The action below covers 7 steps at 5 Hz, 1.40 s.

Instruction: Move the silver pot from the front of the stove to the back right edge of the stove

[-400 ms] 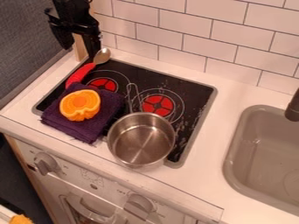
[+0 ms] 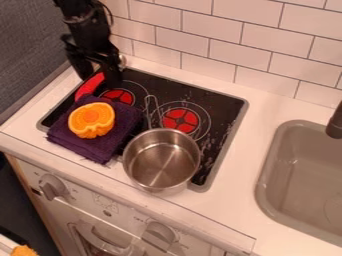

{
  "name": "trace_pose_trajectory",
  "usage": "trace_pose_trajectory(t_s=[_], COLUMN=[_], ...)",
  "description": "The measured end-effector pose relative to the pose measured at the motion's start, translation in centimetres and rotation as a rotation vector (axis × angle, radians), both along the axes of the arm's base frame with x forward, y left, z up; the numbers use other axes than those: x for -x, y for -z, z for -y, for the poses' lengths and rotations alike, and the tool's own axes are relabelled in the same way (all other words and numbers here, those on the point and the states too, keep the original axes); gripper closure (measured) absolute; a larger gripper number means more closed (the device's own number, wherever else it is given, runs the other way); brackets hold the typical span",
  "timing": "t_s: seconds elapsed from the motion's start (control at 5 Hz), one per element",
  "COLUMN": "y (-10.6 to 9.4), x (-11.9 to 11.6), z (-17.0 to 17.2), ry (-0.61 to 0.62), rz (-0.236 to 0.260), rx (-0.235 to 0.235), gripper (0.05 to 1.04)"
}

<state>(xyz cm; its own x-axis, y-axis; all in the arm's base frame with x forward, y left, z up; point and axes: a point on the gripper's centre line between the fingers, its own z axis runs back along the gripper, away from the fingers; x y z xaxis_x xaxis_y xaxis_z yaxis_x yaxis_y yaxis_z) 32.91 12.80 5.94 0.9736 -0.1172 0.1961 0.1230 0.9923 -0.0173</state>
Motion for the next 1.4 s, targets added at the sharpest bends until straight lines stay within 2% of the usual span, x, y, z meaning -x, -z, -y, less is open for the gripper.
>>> trace_pose_trajectory(t_s=[0.2, 0.4, 0.6, 0.8, 1.2, 1.4], y=[-1.2, -1.3, -0.6, 0.4, 2.6, 4.4], x=[1.4, 4.0, 7.8, 9.4, 8.8, 8.0], z=[4.1, 8.6, 13.5, 17.7, 18.4, 18.4], ry=[0.147, 0.290, 0.443, 0.509, 0.432, 0.370], rz=[0.037, 0.059, 0.071, 0.074, 0.016, -0.013], rx=[-0.020, -0.061, -0.087, -0.095, -0.116, -0.168], gripper=[0.083, 0.083, 0.083, 0.083, 0.123, 0.277])
